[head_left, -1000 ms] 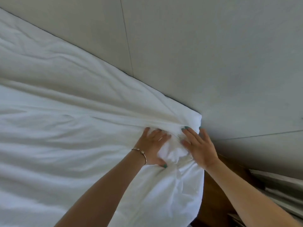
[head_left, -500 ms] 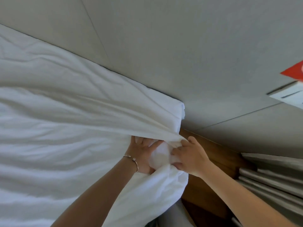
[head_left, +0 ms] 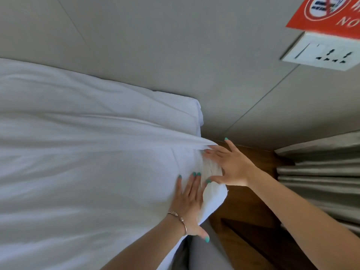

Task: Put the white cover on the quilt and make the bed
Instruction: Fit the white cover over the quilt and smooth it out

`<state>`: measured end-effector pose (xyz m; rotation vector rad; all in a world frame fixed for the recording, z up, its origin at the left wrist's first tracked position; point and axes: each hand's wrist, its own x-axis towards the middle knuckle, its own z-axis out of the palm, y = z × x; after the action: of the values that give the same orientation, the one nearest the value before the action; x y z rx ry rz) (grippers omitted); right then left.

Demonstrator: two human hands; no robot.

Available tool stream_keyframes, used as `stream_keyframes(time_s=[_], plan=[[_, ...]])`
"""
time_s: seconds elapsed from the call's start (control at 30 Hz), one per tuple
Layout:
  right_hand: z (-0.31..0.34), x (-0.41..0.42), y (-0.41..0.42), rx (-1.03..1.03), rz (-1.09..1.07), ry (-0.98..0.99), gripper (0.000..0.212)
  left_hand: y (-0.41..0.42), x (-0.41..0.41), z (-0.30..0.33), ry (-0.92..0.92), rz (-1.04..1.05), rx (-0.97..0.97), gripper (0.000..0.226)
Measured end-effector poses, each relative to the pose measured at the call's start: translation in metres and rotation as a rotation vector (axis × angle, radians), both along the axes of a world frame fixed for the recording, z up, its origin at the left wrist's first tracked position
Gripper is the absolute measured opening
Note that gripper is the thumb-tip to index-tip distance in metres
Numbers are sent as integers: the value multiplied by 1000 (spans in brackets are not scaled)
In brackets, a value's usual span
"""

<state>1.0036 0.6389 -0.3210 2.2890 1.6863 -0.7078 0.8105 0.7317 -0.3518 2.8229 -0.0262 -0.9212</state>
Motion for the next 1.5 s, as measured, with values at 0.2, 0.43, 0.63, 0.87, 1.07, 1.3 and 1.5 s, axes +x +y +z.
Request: stream_keyframes(time_s=[0.2, 0.43, 0.63, 0.87, 1.07, 1.3, 1.5], plan=[[6, -60, -10, 69, -561, 11, 46, 16, 7, -7, -60, 285, -300, 126], [-1, -98, -34, 228, -992, -11, 20, 74, 50, 4, -150, 228, -416, 55], [20, -115, -53, 1152, -981, 17, 24, 82, 90, 18, -535, 399, -331, 35], [46, -98, -48, 1019, -774, 456, 47, 76, 98, 76, -192, -94, -233, 73], [66, -96, -52, 347, -739, 527, 46, 66, 107, 75, -2, -215, -102, 48], [62, -97, -32, 156, -1043, 440, 46, 64, 39, 78, -626, -302, -225, 33], [38, -68, -11, -37, -992, 280, 96, 70, -35, 53, -457, -219, -298, 4]])
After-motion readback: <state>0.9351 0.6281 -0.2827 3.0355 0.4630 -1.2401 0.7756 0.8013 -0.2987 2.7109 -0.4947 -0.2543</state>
